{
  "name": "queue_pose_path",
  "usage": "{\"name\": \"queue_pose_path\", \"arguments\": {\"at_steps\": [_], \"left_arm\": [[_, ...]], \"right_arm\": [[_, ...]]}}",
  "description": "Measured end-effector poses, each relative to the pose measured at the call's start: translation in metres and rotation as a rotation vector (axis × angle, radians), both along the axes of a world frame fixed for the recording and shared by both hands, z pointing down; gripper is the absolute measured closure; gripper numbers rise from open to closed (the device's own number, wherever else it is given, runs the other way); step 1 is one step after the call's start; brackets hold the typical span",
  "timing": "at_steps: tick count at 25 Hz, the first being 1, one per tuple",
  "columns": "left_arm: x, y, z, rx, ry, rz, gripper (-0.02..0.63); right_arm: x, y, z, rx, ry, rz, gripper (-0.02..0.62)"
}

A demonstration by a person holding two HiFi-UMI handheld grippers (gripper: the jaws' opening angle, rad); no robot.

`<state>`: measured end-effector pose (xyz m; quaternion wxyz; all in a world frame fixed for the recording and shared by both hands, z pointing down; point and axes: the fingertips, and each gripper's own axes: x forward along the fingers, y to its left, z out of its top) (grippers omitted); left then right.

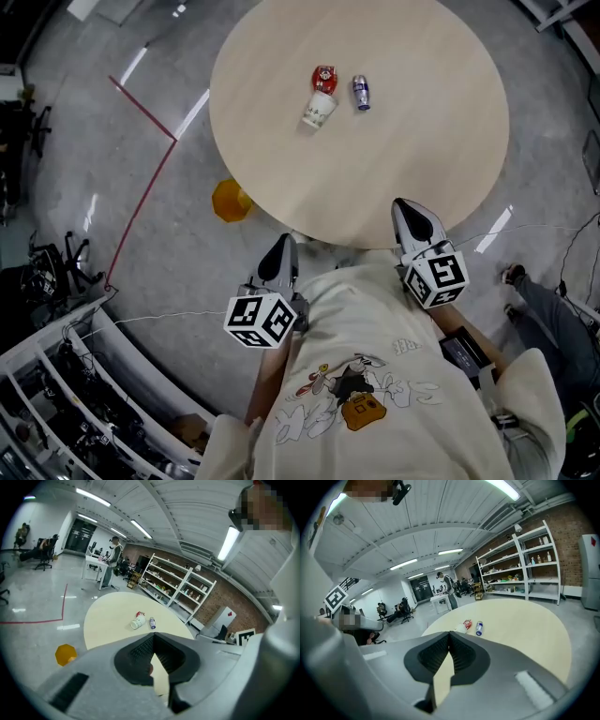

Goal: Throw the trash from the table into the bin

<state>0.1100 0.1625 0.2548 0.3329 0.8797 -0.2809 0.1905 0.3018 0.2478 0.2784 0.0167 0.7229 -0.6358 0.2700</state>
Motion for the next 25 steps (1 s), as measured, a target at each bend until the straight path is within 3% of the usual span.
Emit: {"name": "queue_pose_path", "arguments": {"at_steps": [9,11,25], "left_arm": [[0.028,-0.033,0.006,0.099,-0.097,0.111,0.601],[0.033,-0.036,0.012,0.104,-0.106,0.134,0.553],[0.101,-0.063,0.037,0.23,-0.231,0.359,0.377]], "right_arm": [[0.027,-0.002,-0.004,0.004,0.029,0.043,0.588],[0.036,0.001,-0.004,0.015,0.029,0.074,0.588],[0.08,0.027,-0.005,0.014,0.059,0.213,0.588]]}}
